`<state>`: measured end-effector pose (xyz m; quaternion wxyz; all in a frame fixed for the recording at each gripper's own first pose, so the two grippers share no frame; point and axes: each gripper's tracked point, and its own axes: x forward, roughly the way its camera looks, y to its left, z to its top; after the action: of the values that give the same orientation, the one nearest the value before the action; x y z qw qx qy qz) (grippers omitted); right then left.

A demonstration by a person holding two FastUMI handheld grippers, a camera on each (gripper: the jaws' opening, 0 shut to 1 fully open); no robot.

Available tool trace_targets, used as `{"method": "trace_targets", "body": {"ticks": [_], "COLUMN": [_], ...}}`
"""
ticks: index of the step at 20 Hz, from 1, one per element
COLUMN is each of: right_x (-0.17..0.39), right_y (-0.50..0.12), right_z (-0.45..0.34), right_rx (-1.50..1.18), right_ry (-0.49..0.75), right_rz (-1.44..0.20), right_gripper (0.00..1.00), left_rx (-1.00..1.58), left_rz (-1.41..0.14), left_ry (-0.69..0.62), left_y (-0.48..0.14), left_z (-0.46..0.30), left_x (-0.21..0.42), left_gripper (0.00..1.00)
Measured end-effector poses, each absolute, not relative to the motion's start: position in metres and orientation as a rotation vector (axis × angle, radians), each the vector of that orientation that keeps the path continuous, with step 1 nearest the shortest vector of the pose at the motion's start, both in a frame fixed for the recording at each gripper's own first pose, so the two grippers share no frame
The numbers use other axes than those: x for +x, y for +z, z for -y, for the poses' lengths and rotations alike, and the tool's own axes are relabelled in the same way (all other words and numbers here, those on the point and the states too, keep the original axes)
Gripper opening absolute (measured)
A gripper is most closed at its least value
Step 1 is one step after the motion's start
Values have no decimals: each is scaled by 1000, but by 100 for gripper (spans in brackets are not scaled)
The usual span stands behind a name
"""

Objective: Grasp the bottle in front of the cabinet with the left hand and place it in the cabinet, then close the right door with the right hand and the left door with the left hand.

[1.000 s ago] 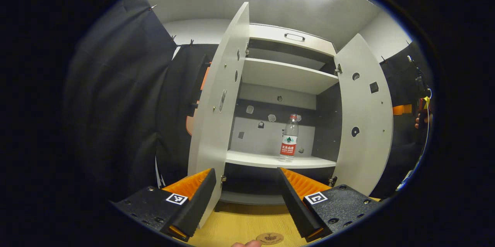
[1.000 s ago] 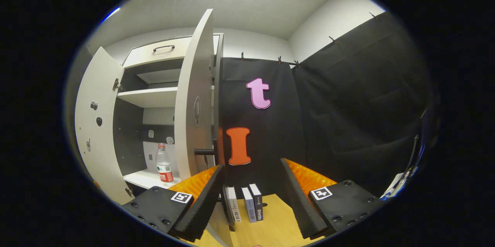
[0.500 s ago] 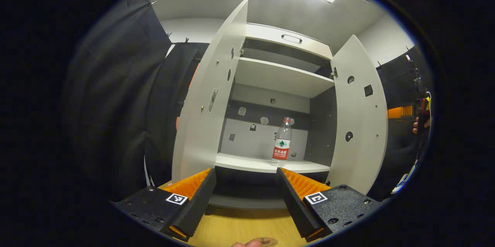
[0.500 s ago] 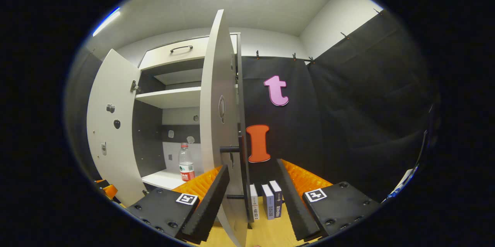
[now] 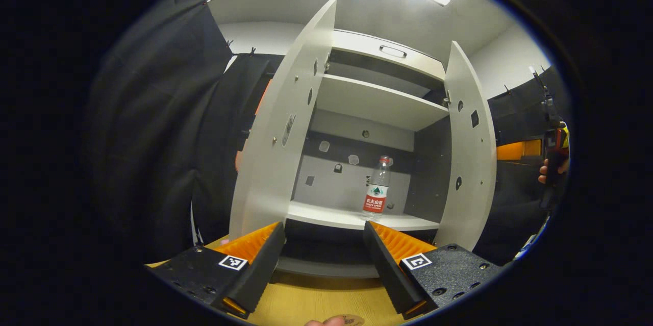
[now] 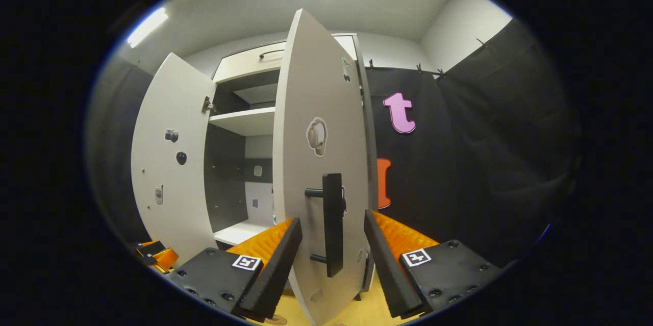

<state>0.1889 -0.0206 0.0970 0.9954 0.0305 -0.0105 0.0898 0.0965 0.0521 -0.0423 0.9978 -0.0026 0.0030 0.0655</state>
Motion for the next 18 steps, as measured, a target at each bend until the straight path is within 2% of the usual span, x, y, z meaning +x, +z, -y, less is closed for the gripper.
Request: {"method": "trace_targets", "body": {"ticks": [3,4,5,6,16,17,18], "right_x": [197,198,198,199,258,261,267], "right_y": [82,76,73,71,55,54,54], "right_z": [-10,-18,-22,-25,-24,-27,-31], "right_rx": [96,100,100,98,83,91,93], "right_ry": [262,280,292,300,262,269,275], "right_rz": [-20,-34,-41,-41,-46,-45,-43], "right_gripper": [85,94,86,94,95,95,95], "left_rx": [5,7,9,10,9,3,-5], "left_rz": [-3,-2,-1,0,42,58,79], "left_ry": [150,156,161,167,230,247,262], "left_y": [-42,-41,-41,-41,-30,-26,-20], "left_z": [-59,-60,-62,-63,-75,-78,-81], "left_x": [95,93,93,92,87,82,77], "left_gripper": [95,95,95,94,95,92,94]}}
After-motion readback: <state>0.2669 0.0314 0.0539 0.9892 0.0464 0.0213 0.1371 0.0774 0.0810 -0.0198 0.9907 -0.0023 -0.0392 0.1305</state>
